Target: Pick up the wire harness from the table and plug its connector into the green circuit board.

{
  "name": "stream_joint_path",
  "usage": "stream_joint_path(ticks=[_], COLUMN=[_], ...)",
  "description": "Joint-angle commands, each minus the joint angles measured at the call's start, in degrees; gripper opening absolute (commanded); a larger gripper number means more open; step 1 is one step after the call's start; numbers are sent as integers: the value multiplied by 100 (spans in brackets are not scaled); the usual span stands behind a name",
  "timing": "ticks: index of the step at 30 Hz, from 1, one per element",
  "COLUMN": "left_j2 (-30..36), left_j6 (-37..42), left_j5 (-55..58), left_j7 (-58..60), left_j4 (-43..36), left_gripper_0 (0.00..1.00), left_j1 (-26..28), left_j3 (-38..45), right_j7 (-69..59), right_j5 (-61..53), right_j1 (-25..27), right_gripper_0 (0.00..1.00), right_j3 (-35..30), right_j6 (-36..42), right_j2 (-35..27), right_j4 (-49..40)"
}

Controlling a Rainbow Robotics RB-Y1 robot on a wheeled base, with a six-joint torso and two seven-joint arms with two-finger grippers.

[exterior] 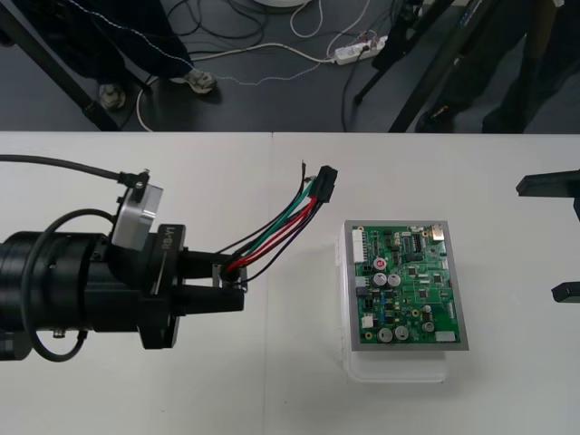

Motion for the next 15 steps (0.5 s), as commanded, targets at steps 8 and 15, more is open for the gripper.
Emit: stream_joint_path(ticks=[8,15], left_j2=[-235,-235], left_j6=[-165,-165], left_j5=[1,-8], left_j7=[807,1396], left_j4=[-223,-223], left_gripper_0=[0,0], left_j1=[4,-119], left_j3=[-978,-1408], right_j7=[-211,-238], right_j5=[-511,-520], right_j1=[-713,-1100], right_gripper_0=[100,100], right_j3=[604,753], right_j6=[8,8], right_j2=[-225,-216], right_j4=[-67,-67])
